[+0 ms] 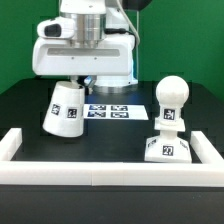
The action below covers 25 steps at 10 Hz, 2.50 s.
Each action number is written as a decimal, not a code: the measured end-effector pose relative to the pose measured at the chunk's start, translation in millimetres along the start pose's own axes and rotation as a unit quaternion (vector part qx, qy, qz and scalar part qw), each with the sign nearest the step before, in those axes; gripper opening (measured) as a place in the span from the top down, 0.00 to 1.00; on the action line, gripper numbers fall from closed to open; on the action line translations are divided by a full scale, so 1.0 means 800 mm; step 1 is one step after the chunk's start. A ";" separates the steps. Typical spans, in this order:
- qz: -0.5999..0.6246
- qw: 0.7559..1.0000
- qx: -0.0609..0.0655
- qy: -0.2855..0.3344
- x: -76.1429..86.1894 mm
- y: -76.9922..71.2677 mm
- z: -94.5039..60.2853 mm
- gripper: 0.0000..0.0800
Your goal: Assemble lamp
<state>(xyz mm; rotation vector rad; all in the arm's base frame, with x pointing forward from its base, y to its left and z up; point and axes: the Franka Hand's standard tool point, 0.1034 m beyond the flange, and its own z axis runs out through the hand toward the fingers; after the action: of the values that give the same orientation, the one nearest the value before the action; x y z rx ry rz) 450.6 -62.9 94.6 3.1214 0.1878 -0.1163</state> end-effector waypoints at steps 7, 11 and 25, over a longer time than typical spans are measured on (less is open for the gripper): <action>0.003 1.000 0.011 -0.028 0.024 -0.045 -0.066 0.94; 0.000 0.999 0.018 -0.042 0.040 -0.062 -0.101 0.94; 0.017 0.995 0.096 -0.038 0.115 -0.172 -0.222 0.94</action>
Offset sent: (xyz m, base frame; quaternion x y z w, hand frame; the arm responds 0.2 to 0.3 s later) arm 0.0242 0.0317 0.0721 -0.0517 -0.0664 0.0375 0.9958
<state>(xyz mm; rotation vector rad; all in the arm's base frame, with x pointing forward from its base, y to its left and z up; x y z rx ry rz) 538.1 87.8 264.1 3.3016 0.1288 -0.2678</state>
